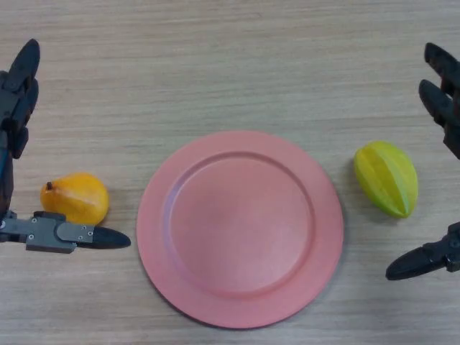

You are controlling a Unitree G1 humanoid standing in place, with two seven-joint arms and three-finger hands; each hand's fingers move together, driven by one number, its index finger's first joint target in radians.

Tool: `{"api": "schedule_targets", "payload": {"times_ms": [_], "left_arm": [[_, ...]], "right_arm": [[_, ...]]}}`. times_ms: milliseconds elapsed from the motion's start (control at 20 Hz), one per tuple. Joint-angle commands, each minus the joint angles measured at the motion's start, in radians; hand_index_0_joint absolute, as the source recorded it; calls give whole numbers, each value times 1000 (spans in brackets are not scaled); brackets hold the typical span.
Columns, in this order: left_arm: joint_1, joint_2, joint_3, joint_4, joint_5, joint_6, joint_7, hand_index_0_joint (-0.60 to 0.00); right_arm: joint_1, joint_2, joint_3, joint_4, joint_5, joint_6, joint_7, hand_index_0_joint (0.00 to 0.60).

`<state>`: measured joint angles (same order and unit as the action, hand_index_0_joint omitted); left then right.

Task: Pick up the yellow starfruit and place it on the plate

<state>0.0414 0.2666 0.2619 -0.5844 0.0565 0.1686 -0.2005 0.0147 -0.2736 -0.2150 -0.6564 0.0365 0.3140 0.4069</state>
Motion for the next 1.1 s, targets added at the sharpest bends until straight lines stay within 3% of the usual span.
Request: {"api": "schedule_targets", "payload": {"times_ms": [50,450,650,900,1100], "left_arm": [[-15,21,75,-73,-18,-55,16,0],[-14,17,56,-124,-73,55,-27,0],[-24,18,44,-110,-88,73,-19,0],[-6,5,36,-100,-115,92,-22,0],[-5,17,61,-82,-113,59,-38,0]], "right_arm": [[-10,-27,-43,-56,46,-104,-18,0],[0,-25,-49,-25,16,-133,-13,0],[-21,-34,-32,118,-21,-256,-23,0],[-113,-60,16,420,-100,-483,-129,0],[-186,-63,59,582,-148,-548,-228,0]]}}
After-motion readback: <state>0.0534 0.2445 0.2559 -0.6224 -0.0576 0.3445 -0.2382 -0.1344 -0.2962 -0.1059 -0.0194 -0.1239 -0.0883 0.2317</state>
